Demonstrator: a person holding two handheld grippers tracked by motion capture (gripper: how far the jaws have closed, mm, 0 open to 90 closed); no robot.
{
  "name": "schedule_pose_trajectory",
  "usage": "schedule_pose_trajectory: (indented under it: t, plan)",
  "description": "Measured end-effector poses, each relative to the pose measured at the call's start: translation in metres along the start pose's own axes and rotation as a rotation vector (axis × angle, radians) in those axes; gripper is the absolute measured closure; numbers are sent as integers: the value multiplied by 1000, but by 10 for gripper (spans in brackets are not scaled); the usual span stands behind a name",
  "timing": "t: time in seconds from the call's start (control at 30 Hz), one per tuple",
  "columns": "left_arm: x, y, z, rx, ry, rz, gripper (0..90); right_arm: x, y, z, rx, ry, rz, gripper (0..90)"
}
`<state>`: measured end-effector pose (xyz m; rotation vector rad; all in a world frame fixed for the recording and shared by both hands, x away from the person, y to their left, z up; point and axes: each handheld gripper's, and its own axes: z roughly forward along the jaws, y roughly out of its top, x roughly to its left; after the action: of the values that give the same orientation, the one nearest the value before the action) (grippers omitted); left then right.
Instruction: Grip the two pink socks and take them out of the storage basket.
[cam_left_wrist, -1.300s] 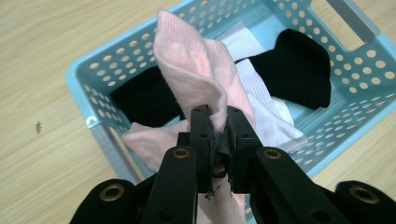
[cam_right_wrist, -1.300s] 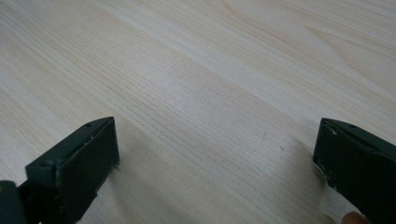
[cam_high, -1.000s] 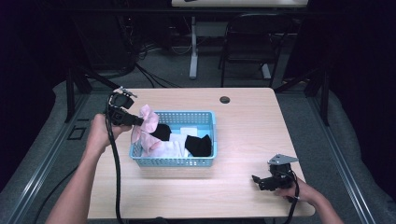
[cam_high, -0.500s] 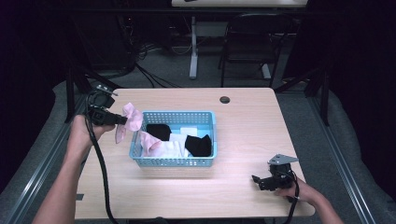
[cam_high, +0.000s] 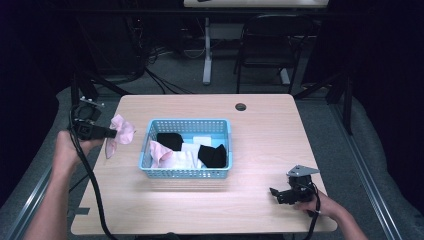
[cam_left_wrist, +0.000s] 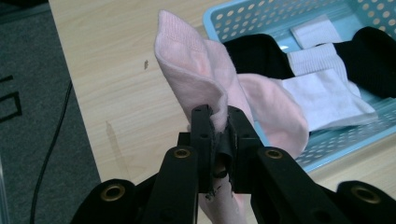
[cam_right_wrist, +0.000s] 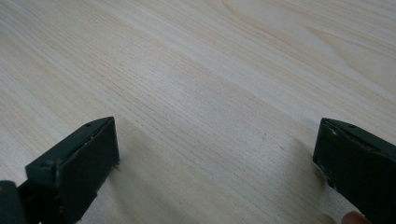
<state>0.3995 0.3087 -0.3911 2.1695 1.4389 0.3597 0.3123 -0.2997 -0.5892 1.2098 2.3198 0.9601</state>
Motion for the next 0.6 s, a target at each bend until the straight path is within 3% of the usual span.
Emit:
schedule_pose_trajectory:
  t: [0.27, 0.6]
  plan:
    - [20, -19, 12, 20, 1, -62, 833, 0, 0, 0, -1, -1, 3, 0]
    - [28, -38, 37, 65, 8, -89, 832, 0, 0, 0, -3, -3, 1, 0]
